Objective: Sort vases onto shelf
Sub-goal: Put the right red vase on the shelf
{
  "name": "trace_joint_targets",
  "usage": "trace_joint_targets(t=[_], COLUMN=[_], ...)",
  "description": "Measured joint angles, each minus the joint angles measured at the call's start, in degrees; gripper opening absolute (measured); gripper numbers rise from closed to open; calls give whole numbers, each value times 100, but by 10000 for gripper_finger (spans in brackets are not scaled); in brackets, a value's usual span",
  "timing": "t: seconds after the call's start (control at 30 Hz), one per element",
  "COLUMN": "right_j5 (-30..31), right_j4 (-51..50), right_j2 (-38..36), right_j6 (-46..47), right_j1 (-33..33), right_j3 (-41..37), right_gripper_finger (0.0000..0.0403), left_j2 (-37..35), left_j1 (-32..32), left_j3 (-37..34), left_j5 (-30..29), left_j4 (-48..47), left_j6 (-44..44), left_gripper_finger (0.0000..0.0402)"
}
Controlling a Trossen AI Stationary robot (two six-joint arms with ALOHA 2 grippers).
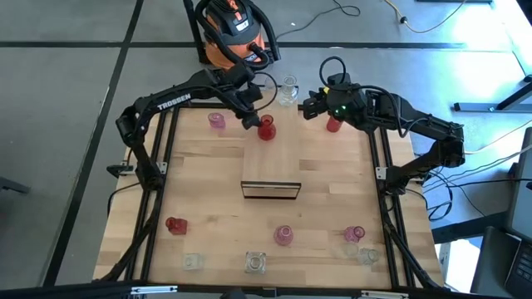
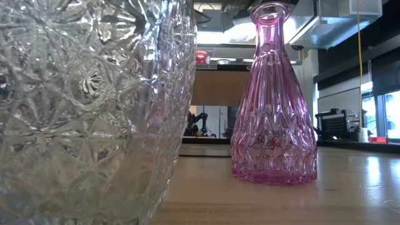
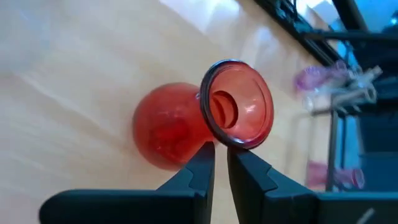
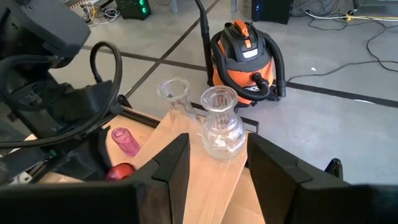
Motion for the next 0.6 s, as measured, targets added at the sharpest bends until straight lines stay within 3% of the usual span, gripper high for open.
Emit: trace_joint_targets(t=[0.13,0.47,0.6], right_j5=[-29,-155,-171], right_j4=[43,83,81], right_j2=[0,1,2], right_j6=[0,57,66], right_j1=[0,7,7], right_j3=[0,0,0], right_gripper_finger=[144,144,144], left_j2=[0,250,406], left_j1=[-82,-148,-231], left_j3=[0,2,2], left_j5=[-357,-368,-646], left_j4=[387,991,1073], left_j6=[-33,-178,-158], left_gripper_finger=[37,37,37])
